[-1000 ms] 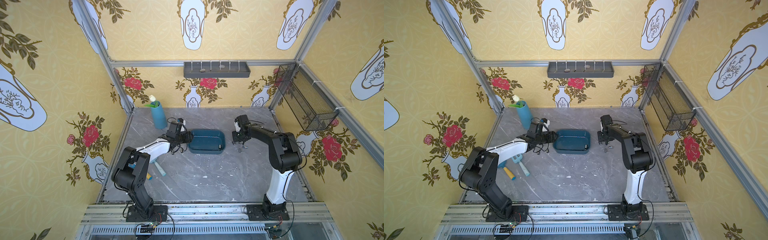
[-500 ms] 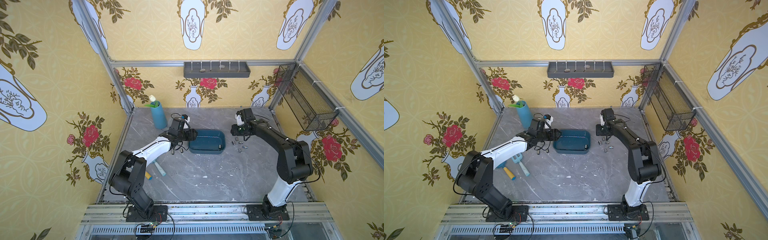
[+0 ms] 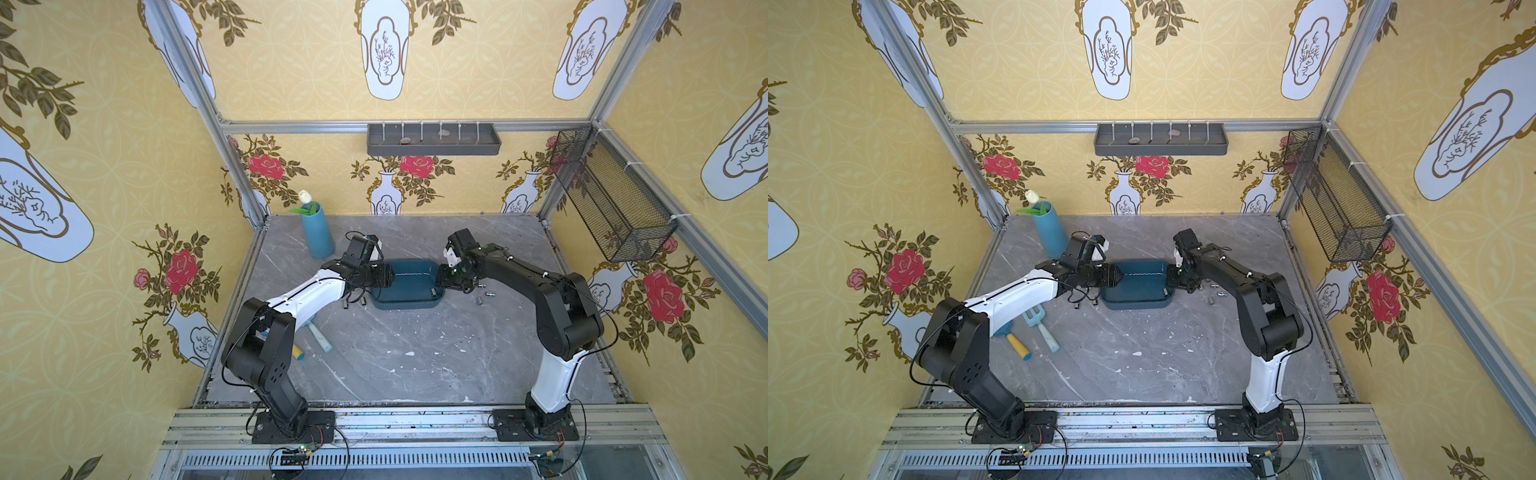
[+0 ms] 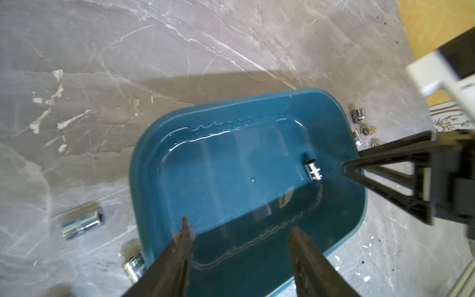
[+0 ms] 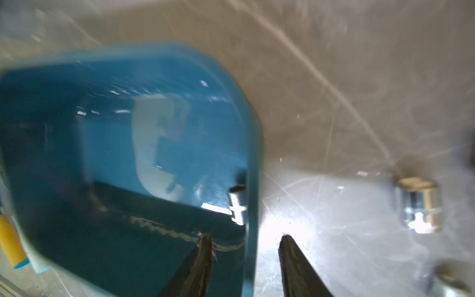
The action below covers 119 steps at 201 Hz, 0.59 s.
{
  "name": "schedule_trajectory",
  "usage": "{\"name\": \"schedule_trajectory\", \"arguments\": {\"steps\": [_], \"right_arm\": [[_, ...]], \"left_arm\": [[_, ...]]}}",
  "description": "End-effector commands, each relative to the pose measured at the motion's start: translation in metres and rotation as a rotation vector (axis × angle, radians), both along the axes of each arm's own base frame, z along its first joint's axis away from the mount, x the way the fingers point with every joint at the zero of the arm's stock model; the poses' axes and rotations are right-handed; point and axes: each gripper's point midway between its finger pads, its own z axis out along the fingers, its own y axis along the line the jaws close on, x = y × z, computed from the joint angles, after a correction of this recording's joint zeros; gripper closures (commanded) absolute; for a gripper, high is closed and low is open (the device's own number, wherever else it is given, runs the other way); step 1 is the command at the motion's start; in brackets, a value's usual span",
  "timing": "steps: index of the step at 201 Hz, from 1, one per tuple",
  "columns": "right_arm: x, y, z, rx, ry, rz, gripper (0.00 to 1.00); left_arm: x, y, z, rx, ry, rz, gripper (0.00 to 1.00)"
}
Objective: Take out the socket from the storage box
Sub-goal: Pick up the storage box at the center of the board.
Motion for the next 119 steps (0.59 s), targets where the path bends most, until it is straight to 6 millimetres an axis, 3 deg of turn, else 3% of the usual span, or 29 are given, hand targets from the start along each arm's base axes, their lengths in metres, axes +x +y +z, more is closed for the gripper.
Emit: {"name": "schedule_trajectory", "arguments": {"steps": [1, 31, 75, 119], "right_arm": [[0.002, -0.006, 0.001, -0.035, -0.002, -0.033, 0.53], [0.005, -0.004, 0.008, -0.028, -0.027, -0.029, 0.52], [0.006, -0.001, -0.006, -0.036, 0.006, -0.02, 0.59], [0.007, 0.0, -0.001, -0.043, 0.024, -0.005, 0.84]], "left_arm": [[-0.002, 0.0, 0.002, 0.015, -0.009, -0.02, 0.35], [0.0, -0.001, -0.002, 0.022, -0.002, -0.02, 0.35], [-0.002, -0.006, 0.002, 0.009, -0.002, -0.049, 0.35], [-0.008, -0.017, 0.0, 0.004, 0.016, -0.124, 0.35]]}}
